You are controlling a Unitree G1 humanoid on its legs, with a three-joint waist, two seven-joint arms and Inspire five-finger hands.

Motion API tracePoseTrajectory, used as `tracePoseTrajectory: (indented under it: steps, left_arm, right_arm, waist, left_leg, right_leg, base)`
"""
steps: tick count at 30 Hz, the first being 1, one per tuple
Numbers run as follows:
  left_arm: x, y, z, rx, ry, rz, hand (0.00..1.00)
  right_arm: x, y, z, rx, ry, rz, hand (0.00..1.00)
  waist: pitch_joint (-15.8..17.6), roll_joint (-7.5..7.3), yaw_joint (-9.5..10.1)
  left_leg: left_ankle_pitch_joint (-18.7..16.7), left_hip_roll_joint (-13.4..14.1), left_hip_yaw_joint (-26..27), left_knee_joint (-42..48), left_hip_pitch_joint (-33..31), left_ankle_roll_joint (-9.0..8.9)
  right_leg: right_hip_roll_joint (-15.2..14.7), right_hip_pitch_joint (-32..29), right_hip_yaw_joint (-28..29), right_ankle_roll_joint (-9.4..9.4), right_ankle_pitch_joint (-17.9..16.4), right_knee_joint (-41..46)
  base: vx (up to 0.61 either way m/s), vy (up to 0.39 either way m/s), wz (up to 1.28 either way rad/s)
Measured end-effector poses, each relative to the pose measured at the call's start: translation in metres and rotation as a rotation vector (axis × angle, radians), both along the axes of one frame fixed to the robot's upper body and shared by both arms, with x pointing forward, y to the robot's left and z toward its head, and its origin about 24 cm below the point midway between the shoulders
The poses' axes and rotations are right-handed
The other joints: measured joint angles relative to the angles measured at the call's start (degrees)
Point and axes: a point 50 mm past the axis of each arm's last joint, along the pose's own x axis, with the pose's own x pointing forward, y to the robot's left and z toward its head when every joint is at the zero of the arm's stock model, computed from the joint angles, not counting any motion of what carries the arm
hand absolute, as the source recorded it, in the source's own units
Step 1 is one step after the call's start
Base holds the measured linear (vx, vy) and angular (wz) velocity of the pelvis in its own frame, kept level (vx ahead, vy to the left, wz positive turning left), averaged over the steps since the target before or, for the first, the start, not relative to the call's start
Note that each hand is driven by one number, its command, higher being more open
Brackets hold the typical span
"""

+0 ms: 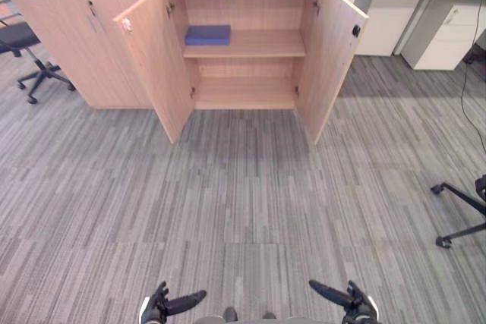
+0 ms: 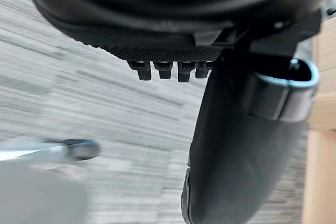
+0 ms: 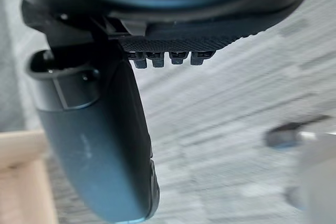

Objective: Walk over to the cabinet, pick up the folder, carry it to the office cabinet, place the folder inside the office cabinet, then close the office cabinet door

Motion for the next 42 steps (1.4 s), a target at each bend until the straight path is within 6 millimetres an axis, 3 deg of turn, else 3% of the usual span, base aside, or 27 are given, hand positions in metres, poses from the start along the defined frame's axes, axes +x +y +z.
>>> tracePoseTrajectory:
  steps: [5, 13, 17, 22, 24, 26, 28, 29, 31, 33, 35, 36, 37, 38, 39, 40, 41, 42]
  left_arm:
    - [0.019, 0.005, 0.012, 0.02, -0.107, -0.004, 1.0]
    - [0.024, 0.004, 0.018, 0.013, -0.15, 0.0, 1.0]
    - [0.028, 0.0, 0.021, 0.004, -0.176, -0.003, 1.0]
    - [0.038, -0.006, 0.026, 0.0, -0.215, -0.022, 1.0]
    - [0.039, -0.01, 0.026, -0.01, -0.223, -0.018, 1.0]
    - [0.041, -0.016, 0.027, -0.022, -0.23, -0.031, 1.0]
    - [0.042, -0.016, 0.027, -0.021, -0.229, -0.048, 1.0]
    - [0.043, -0.017, 0.027, -0.015, -0.222, -0.07, 1.0]
    - [0.05, -0.016, 0.03, 0.001, -0.23, -0.088, 1.0]
    - [0.06, -0.017, 0.034, 0.006, -0.258, -0.097, 1.0]
    - [0.07, -0.019, 0.038, 0.007, -0.286, -0.105, 1.0]
    - [0.072, -0.018, 0.039, 0.012, -0.289, -0.106, 1.0]
    - [0.07, -0.018, 0.038, 0.013, -0.282, -0.106, 1.0]
    - [0.072, -0.022, 0.036, 0.001, -0.28, -0.102, 1.0]
    - [0.074, -0.023, 0.036, -0.001, -0.28, -0.108, 1.0]
    - [0.074, -0.027, 0.034, -0.014, -0.271, -0.111, 1.0]
    - [0.071, -0.03, 0.032, -0.024, -0.262, -0.108, 1.0]
    - [0.068, -0.031, 0.03, -0.035, -0.255, -0.103, 1.0]
  right_arm:
    - [0.018, -0.007, 0.01, -0.08, -0.037, 0.094, 1.0]
    - [0.025, -0.007, 0.013, -0.109, -0.042, 0.139, 1.0]
    - [0.029, -0.014, 0.017, -0.141, -0.047, 0.16, 1.0]
    - [0.041, -0.016, 0.022, -0.161, -0.059, 0.179, 1.0]
    - [0.047, -0.013, 0.023, -0.163, -0.069, 0.194, 1.0]
    - [0.048, -0.009, 0.021, -0.155, -0.064, 0.199, 1.0]
    - [0.046, -0.003, 0.019, -0.146, -0.055, 0.218, 1.0]
    - [0.045, -0.001, 0.018, -0.143, -0.046, 0.23, 1.0]
    - [0.047, 0.002, 0.017, -0.139, -0.045, 0.247, 1.0]
    - [0.047, 0.003, 0.017, -0.137, -0.045, 0.249, 1.0]
    - [0.048, 0.002, 0.018, -0.138, -0.046, 0.248, 1.0]
    - [0.047, 0.003, 0.017, -0.138, -0.045, 0.251, 1.0]
    - [0.044, 0.002, 0.017, -0.141, -0.038, 0.247, 1.0]
    - [0.053, -0.001, 0.02, -0.152, -0.053, 0.239, 1.0]
    - [0.056, -0.001, 0.021, -0.153, -0.063, 0.232, 1.0]
    - [0.059, -0.003, 0.023, -0.155, -0.075, 0.224, 1.0]
    - [0.058, -0.003, 0.023, -0.155, -0.072, 0.223, 1.0]
    - [0.055, -0.001, 0.021, -0.149, -0.063, 0.226, 1.0]
  waist:
    - [0.1, 0.15, -0.18]
    - [0.8, 0.7, -0.48]
    - [1.9, 1.5, -0.61]
    - [3.1, 2.39, -0.55]
    - [3.3, 2.83, -0.4]
    - [3.6, 3.1, 0.06]
    - [4.3, 2.48, -0.37]
    - [5.1, 2.53, -0.69]
    - [6.8, 2.86, -1.55]
    - [7.5, 3.48, -2.01]
    - [8.0, 4.29, -2.48]
    - [8.2, 3.84, -3.04]
    - [8.2, 3.5, -3.44]
    - [8.7, 5.14, -3.28]
    - [8.7, 4.94, -3.39]
    - [8.9, 4.76, -3.44]
    - [9.0, 4.64, -3.48]
    - [9.5, 4.05, -3.34]
  left_leg:
    - [-0.3, -0.2, 0.6, -1.5, 2.2, -0.44]
    - [-1.9, -0.1, 1.0, -0.6, 3.3, -2.45]
    - [-4.9, 0.3, 1.6, 3.9, 1.2, -2.3]
    - [-9.8, 1.2, 3.0, 12.4, -5.1, -0.68]
    - [-13.0, 1.7, 3.5, 16.4, -7.5, 0.07]
    - [-15.6, 1.8, 3.7, 18.4, -7.7, 1.67]
    - [-16.2, 0.5, 2.6, 18.2, -5.6, 2.49]
    - [-17.0, 0.2, 1.8, 18.3, -3.9, 3.17]
    - [-17.4, 0.4, -0.3, 16.3, -0.1, 3.4]
    - [-17.3, 1.5, -2.5, 13.9, 1.8, 3.29]
    - [-17.0, 3.4, -4.6, 10.2, 4.9, 1.69]
    - [-17.4, 3.9, -5.7, 8.5, 7.5, -0.51]
    - [-18.1, 4.3, -6.1, 8.3, 9.2, -1.85]
    - [-17.4, 6.3, -5.8, 9.9, 9.3, -4.96]
    - [-16.2, 6.0, -5.7, 11.4, 8.8, -6.99]
    - [-12.8, 6.0, -5.5, 17.5, 7.3, -9.39]
    - [-9.1, 6.2, -5.4, 25.8, 5.1, -10.0]
    - [-4.1, 8.1, -4.6, 40.1, 0.3, -11.44]
  right_leg:
    - [-0.1, 1.7, -0.2, 0.09, 0.0, -0.8]
    - [-0.2, 3.0, 0.1, 0.16, 0.0, -0.7]
    - [-0.3, 2.8, 0.4, 0.92, -0.5, -0.5]
    - [-0.3, 0.2, 0.2, 2.22, -1.5, -0.3]
    - [-0.3, -2.7, 0.0, 3.16, -4.7, 4.6]
    - [-1.4, -10.5, -2.2, 6.95, -9.2, 22.0]
    - [-3.7, -17.6, -4.9, 6.66, -10.3, 37.8]
    - [-4.5, -19.7, -5.4, 5.91, -11.8, 41.1]
    - [-4.7, -22.7, -7.4, 4.4, -13.2, 38.3]
    - [-4.1, -25.8, -8.2, 3.96, -12.4, 31.7]
    - [-3.4, -28.7, -9.0, 3.94, -6.9, 21.5]
    - [-3.5, -29.0, -9.1, 2.93, 1.7, 16.1]
    - [-4.2, -28.5, -9.4, 0.62, 8.7, 16.4]
    - [-3.3, -28.8, -10.8, -0.82, 5.3, 20.4]
    - [-3.6, -28.6, -10.9, -0.82, 3.6, 21.3]
    - [-3.9, -26.3, -11.0, -1.07, 1.1, 21.7]
    - [-3.9, -22.6, -11.2, -1.2, -0.1, 20.2]
    - [-3.2, -16.2, -11.4, -1.35, -0.8, 15.9]
  base:
    - [0.11, 0.02, -0.03]
    - [0.03, -0.001, -0.02]
    - [-0.02, -0.013, -0.05]
    - [-0.04, 0.002, -0.09]
    - [-0.02, 0.034, -0.13]
    - [0.03, 0.075, -0.11]
    - [0.18, 0.096, 0.22]
    - [0.2, 0.056, 0.36]
    - [0.34, 0.026, 0.49]
    - [0.48, -0.045, 0.69]
    - [0.53, -0.11, 0.73]
    - [0.63, -0.158, 0.66]
    - [0.76, -0.202, 0.52]
    - [0.63, -0.184, 0.28]
    - [0.61, -0.194, 0.12]
    - [0.5, -0.166, 0.21]
    - [0.63, -0.203, 0.29]
    - [0.72, -0.2, 0.15]
